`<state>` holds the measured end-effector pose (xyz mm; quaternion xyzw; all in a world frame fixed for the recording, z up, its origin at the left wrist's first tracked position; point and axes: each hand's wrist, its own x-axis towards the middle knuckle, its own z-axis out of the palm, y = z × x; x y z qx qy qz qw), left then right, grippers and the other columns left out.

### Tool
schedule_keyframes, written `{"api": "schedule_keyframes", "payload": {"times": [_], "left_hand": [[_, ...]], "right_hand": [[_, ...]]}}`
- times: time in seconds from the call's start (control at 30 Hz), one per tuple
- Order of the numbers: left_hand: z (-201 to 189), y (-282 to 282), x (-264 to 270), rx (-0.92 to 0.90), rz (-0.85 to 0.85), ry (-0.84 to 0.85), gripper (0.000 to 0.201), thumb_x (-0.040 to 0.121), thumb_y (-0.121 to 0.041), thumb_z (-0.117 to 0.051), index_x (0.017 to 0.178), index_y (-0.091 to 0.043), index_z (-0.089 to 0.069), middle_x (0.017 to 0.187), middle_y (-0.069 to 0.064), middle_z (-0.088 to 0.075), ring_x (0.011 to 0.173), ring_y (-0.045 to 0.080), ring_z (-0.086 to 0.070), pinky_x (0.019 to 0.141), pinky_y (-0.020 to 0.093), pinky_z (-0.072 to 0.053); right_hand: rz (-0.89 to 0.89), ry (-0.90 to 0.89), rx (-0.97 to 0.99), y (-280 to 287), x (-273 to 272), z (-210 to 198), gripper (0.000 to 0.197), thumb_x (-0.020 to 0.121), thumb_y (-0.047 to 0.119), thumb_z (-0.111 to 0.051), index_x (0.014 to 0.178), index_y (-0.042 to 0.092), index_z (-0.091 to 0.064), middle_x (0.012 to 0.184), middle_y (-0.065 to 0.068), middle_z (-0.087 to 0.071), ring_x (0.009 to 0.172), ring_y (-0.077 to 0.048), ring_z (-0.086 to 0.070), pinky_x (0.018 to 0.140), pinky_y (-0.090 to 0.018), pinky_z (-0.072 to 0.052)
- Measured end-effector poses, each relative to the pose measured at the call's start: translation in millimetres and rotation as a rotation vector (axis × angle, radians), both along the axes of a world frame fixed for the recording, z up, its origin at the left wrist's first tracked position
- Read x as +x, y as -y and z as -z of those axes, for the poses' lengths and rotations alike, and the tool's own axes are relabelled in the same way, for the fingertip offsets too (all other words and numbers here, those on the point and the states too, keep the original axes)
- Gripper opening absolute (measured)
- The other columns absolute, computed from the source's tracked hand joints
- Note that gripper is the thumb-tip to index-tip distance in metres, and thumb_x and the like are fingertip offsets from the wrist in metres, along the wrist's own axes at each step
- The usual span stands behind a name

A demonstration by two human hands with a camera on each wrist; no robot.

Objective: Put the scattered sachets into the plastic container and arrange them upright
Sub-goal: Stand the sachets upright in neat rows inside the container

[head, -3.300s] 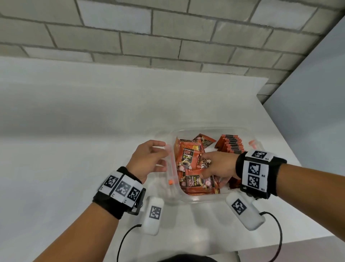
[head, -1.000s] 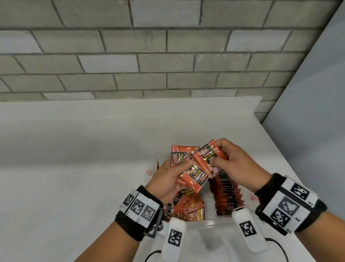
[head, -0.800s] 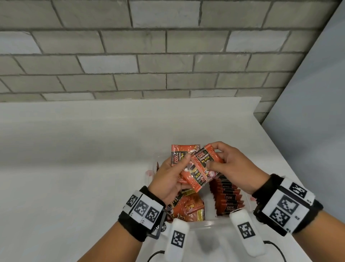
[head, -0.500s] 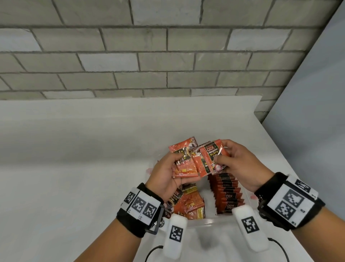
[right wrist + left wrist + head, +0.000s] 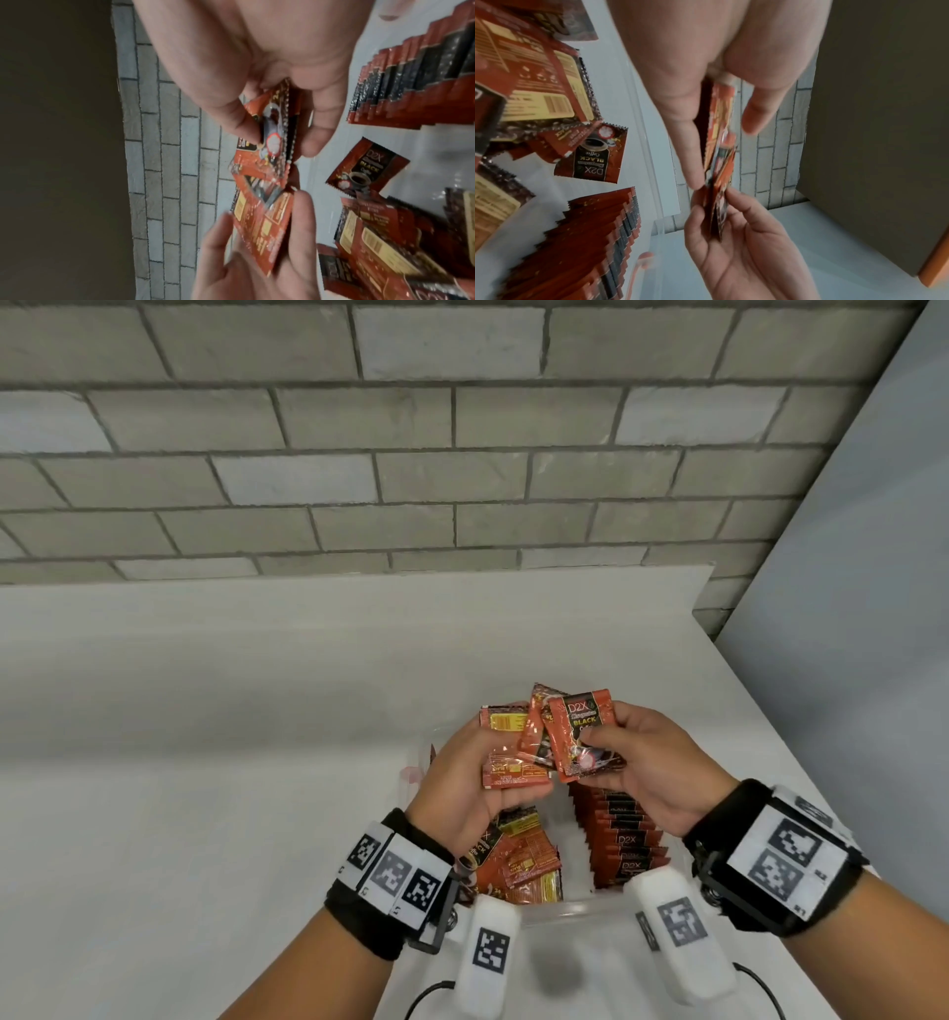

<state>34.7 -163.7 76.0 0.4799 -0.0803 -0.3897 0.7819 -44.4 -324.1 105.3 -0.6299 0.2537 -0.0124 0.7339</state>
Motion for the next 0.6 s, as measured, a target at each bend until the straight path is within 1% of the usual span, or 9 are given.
{"api": "schedule_keyframes", "payload": {"times": [0.03,0.1,0.2,0.3,0.33,0.43,0.47,0.53,0.6], "left_hand": [[-0.6,-1.3,1.0,-0.026,0.001,-0.045,0.020,0.096,-0.007,-0.045,0.110,-0.007,-0.060,0.106,0.017,-0.070,0.097,0.032,-0.068,0.081,0.046,-0.057],[-0.6,-2.3,-0.2,-0.024,-0.007,-0.033,0.021,0.098,-0.005,-0.043,0.111,-0.007,-0.059,0.105,0.016,-0.071,0.096,0.031,-0.069,0.080,0.043,-0.058],[2.3,-0.5,-4.4,0.025,-0.028,0.072,0.022,0.093,-0.003,-0.051,0.114,-0.008,-0.057,0.105,0.012,-0.071,0.095,0.025,-0.070,0.075,0.037,-0.059],[3.8,1.9,-5.3,0.052,-0.091,0.127,0.031,0.082,-0.007,-0.063,0.113,-0.006,-0.058,0.106,0.016,-0.070,0.094,0.027,-0.070,0.071,0.037,-0.059],[2.7,2.8,-5.8,0.055,-0.101,0.127,0.031,0.082,-0.009,-0.064,0.113,-0.005,-0.058,0.106,0.016,-0.070,0.094,0.028,-0.070,0.071,0.037,-0.059],[-1.7,3.2,-4.8,0.007,-0.116,0.038,0.017,0.096,-0.011,-0.050,0.107,-0.005,-0.061,0.103,0.014,-0.072,0.094,0.027,-0.070,0.070,0.035,-0.059],[-3.0,2.6,-3.6,0.001,-0.120,0.016,0.019,0.099,-0.010,-0.045,0.103,-0.006,-0.063,0.101,0.013,-0.072,0.094,0.027,-0.069,0.070,0.035,-0.059],[-3.6,1.6,-1.1,0.034,-0.116,0.046,0.021,0.100,-0.007,-0.042,0.099,-0.007,-0.063,0.105,0.015,-0.069,0.100,0.029,-0.066,0.068,0.033,-0.059],[-4.3,0.5,0.6,0.052,-0.104,0.095,0.019,0.098,-0.001,-0.044,0.102,-0.007,-0.061,0.107,0.015,-0.066,0.101,0.028,-0.065,0.070,0.032,-0.058]], "right_hand": [[0.008,0.006,0.009,0.9,-0.7,-0.6,0.020,0.094,0.001,-0.050,0.109,0.005,-0.062,0.095,-0.010,-0.071,0.079,-0.017,-0.068,0.069,-0.033,-0.056],[0.020,0.014,0.028,1.3,-1.9,-0.9,0.021,0.094,0.001,-0.049,0.111,0.004,-0.060,0.093,-0.010,-0.070,0.074,-0.015,-0.068,0.066,-0.031,-0.057],[0.024,0.025,0.040,-1.1,-3.4,0.2,0.023,0.093,0.000,-0.049,0.113,0.005,-0.059,0.092,-0.007,-0.070,0.074,-0.014,-0.069,0.070,-0.033,-0.058],[-0.014,0.031,0.010,-6.8,-4.5,0.5,0.024,0.092,-0.001,-0.051,0.114,0.007,-0.059,0.096,-0.006,-0.071,0.079,-0.014,-0.069,0.074,-0.033,-0.057],[-0.022,0.035,0.001,-8.3,-4.8,0.2,0.025,0.092,-0.001,-0.052,0.114,0.007,-0.059,0.096,-0.006,-0.071,0.078,-0.014,-0.069,0.074,-0.033,-0.058],[-0.004,0.054,-0.018,-8.1,-4.5,-2.1,0.026,0.093,-0.001,-0.051,0.116,0.007,-0.058,0.099,-0.007,-0.070,0.080,-0.015,-0.069,0.072,-0.034,-0.058],[0.007,0.060,-0.016,-6.8,-4.4,-3.3,0.026,0.093,-0.001,-0.050,0.117,0.007,-0.057,0.100,-0.007,-0.070,0.081,-0.015,-0.069,0.071,-0.033,-0.057],[0.023,0.070,0.012,-4.0,-4.6,-5.8,0.026,0.094,-0.001,-0.049,0.116,0.008,-0.057,0.100,-0.008,-0.069,0.079,-0.015,-0.068,0.067,-0.031,-0.056],[0.048,0.085,0.073,-1.9,-5.0,-7.3,0.025,0.093,-0.002,-0.048,0.115,0.008,-0.057,0.100,-0.010,-0.068,0.078,-0.016,-0.068,0.064,-0.030,-0.057]]}}
